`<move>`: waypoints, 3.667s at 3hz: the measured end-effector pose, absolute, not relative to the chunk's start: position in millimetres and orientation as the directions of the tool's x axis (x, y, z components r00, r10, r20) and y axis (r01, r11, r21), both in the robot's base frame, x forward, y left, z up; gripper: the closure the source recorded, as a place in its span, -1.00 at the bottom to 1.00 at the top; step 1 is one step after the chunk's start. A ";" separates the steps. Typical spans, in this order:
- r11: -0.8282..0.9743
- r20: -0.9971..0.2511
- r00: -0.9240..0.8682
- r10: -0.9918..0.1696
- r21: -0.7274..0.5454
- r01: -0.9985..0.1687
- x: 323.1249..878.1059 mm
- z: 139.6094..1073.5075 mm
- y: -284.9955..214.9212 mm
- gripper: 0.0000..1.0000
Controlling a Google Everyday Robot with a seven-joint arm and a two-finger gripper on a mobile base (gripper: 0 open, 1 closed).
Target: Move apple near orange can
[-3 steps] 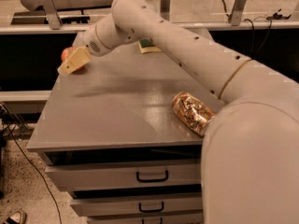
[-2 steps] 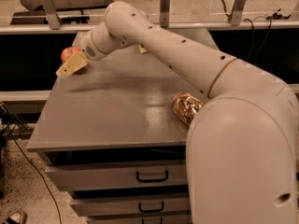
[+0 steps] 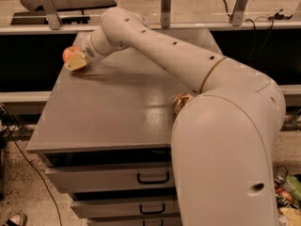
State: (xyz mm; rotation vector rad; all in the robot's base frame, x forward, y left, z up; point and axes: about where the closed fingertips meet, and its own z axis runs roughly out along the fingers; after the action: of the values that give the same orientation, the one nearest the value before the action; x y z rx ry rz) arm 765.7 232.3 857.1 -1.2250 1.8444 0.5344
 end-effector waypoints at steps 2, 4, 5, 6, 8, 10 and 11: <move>0.446 -0.847 -0.163 -0.506 -0.095 -0.890 763.6 878.5 220.4 0.72; 0.377 -0.837 -0.096 -0.538 -0.137 -0.916 713.3 907.6 139.6 1.00; 0.360 -0.809 -0.130 -0.574 -0.107 -0.927 683.7 907.0 83.9 1.00; 0.352 -0.766 -0.191 -0.614 -0.050 -0.935 650.4 894.3 42.9 1.00; 0.326 -0.685 -0.265 -0.679 0.042 -0.944 594.5 881.2 -4.8 1.00; 0.343 -0.637 -0.316 -0.703 0.087 -0.935 570.3 866.0 -28.7 0.21; 0.361 -0.629 -0.319 -0.709 0.066 -0.930 572.5 861.3 -38.0 -0.27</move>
Offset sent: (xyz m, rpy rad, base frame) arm -0.0086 -0.0354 0.0494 0.0654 -0.0577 -0.0079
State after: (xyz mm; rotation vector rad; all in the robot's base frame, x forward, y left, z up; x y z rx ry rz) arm 572.5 -38.0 861.3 -1.4179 2.1237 0.5818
